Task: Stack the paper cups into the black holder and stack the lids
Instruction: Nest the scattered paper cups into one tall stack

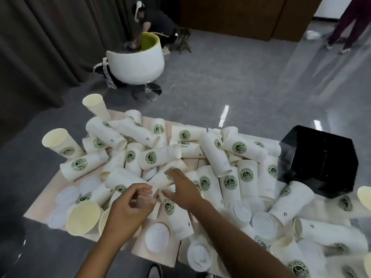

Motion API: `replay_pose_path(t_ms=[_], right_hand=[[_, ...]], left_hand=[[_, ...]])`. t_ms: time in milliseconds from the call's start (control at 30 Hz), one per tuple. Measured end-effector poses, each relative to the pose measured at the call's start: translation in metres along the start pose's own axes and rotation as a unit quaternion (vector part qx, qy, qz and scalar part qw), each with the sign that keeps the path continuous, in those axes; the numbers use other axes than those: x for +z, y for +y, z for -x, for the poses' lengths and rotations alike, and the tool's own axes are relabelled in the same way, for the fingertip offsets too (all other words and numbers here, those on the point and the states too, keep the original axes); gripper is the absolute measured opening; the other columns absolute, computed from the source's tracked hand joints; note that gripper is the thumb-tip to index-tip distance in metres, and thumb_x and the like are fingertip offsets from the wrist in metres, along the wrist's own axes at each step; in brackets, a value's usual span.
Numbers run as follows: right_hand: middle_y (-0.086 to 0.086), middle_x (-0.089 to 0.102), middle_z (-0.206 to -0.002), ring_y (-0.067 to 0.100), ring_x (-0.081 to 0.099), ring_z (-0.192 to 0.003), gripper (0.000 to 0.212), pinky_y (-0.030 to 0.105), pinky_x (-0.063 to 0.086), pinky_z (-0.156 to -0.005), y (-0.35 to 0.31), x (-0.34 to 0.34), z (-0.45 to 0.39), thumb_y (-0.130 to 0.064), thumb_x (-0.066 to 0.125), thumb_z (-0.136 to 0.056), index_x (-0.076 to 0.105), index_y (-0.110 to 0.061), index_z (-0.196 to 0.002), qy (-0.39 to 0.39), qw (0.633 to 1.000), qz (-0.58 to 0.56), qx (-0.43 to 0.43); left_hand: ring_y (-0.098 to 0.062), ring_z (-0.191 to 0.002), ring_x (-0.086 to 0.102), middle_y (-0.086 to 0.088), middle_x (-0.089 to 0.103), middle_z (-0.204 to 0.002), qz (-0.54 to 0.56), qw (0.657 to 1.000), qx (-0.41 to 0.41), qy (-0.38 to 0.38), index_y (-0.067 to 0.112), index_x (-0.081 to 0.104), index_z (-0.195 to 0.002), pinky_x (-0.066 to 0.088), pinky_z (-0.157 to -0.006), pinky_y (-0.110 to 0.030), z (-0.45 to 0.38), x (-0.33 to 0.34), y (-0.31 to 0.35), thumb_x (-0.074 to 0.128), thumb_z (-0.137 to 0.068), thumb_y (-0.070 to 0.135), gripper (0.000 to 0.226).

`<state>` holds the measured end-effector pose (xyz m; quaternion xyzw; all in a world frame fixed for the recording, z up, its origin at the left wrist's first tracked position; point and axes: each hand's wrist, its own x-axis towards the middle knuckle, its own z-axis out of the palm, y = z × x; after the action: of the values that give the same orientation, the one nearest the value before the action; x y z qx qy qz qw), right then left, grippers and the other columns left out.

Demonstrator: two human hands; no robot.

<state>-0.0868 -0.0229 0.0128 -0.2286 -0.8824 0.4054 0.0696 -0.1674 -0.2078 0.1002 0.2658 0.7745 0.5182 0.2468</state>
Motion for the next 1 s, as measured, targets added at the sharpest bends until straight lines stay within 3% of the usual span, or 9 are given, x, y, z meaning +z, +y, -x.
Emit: replay_pose_path(t_ms=[67,133,267,400,500,667,833,933,1000], right_hand=[[-0.004,0.051,-0.139,0.004,0.052,-0.1,0.06,0.026,0.047,-0.085,-0.004,0.004,-0.007,-0.033,0.078,-0.087,0.054,-0.019,-0.14,0.028,0.999,-0.033,-0.017],[-0.007,0.053,-0.134,-0.002,0.046,-0.102,0.061,0.023,0.043,-0.086,-0.012,0.01,-0.012,-0.036,0.08,-0.083,0.056,-0.022,-0.138,0.034,0.997,-0.057,-0.03],[-0.008,0.056,-0.128,0.016,0.048,-0.119,0.079,0.035,0.044,-0.1,-0.031,0.031,-0.021,-0.062,0.076,-0.069,0.054,-0.027,-0.137,0.024,0.999,-0.037,-0.002],[0.003,0.064,-0.115,0.03,0.055,-0.105,0.091,0.043,0.046,-0.092,-0.045,0.056,-0.032,-0.075,0.057,-0.059,0.06,-0.017,-0.13,0.018,0.997,0.08,-0.009],[0.004,0.064,-0.113,0.032,0.054,-0.102,0.089,0.047,0.05,-0.086,-0.044,0.071,-0.037,-0.071,0.049,-0.059,0.059,-0.018,-0.13,0.014,0.993,0.121,-0.005],[0.0,0.065,-0.102,0.031,0.061,-0.091,0.075,0.046,0.055,-0.072,-0.035,0.084,-0.035,-0.06,0.059,-0.058,0.061,-0.023,-0.123,0.054,0.987,0.152,-0.017],[-0.001,0.063,-0.117,0.027,0.059,-0.109,0.079,0.047,0.049,-0.09,-0.043,0.083,-0.033,-0.058,0.063,-0.064,0.055,-0.025,-0.135,0.033,0.99,0.134,0.004],[-0.002,0.066,-0.11,0.024,0.062,-0.101,0.075,0.043,0.053,-0.082,-0.049,0.067,-0.026,-0.053,0.071,-0.063,0.059,-0.023,-0.13,0.118,0.991,0.066,0.01],[-0.006,0.063,-0.113,0.018,0.059,-0.104,0.071,0.041,0.052,-0.086,-0.055,0.048,-0.014,-0.045,0.077,-0.064,0.06,-0.023,-0.129,0.19,0.981,-0.014,0.026]], left_hand=[[-0.014,-0.084,0.07,-0.002,0.076,-0.098,0.009,1.0,0.001,0.019,0.027,0.074,-0.098,0.053,-0.076,-0.011,-0.003,-0.009,0.0,0.079,-0.08,-0.008,0.039],[-0.017,-0.084,0.07,-0.003,0.076,-0.096,0.015,0.999,-0.004,0.048,0.02,0.074,-0.1,0.055,-0.076,-0.015,-0.006,-0.02,0.0,0.078,-0.082,-0.009,0.035],[-0.009,-0.085,0.071,0.006,0.076,-0.095,-0.005,0.997,-0.008,0.08,0.024,0.074,-0.1,0.055,-0.077,-0.015,-0.011,-0.046,-0.004,0.08,-0.082,-0.004,0.034],[-0.008,-0.086,0.073,0.006,0.078,-0.096,-0.016,0.997,-0.004,0.082,0.023,0.073,-0.102,0.053,-0.076,-0.014,-0.015,-0.062,-0.003,0.081,-0.082,-0.002,0.033],[-0.009,-0.089,0.072,0.005,0.077,-0.097,-0.019,0.997,-0.009,0.078,0.026,0.073,-0.102,0.053,-0.075,-0.013,-0.023,-0.07,-0.009,0.083,-0.081,0.0,0.035],[-0.008,-0.097,0.069,0.015,0.072,-0.102,-0.035,0.997,0.002,0.067,0.03,0.071,-0.106,0.056,-0.08,-0.019,-0.034,-0.08,-0.015,0.087,-0.079,0.007,0.038],[-0.008,-0.103,0.066,0.02,0.069,-0.105,-0.036,0.997,0.011,0.06,0.035,0.069,-0.108,0.057,-0.085,-0.029,-0.041,-0.085,-0.02,0.088,-0.077,0.012,0.043],[-0.01,-0.109,0.065,0.016,0.069,-0.113,-0.016,0.997,0.031,0.068,0.041,0.066,-0.11,0.058,-0.087,-0.034,-0.043,-0.089,-0.019,0.085,-0.072,0.026,0.044],[-0.011,-0.111,0.065,0.015,0.068,-0.118,-0.008,0.996,0.047,0.076,0.04,0.063,-0.116,0.058,-0.087,-0.035,-0.046,-0.09,-0.014,0.083,-0.071,0.033,0.049]])
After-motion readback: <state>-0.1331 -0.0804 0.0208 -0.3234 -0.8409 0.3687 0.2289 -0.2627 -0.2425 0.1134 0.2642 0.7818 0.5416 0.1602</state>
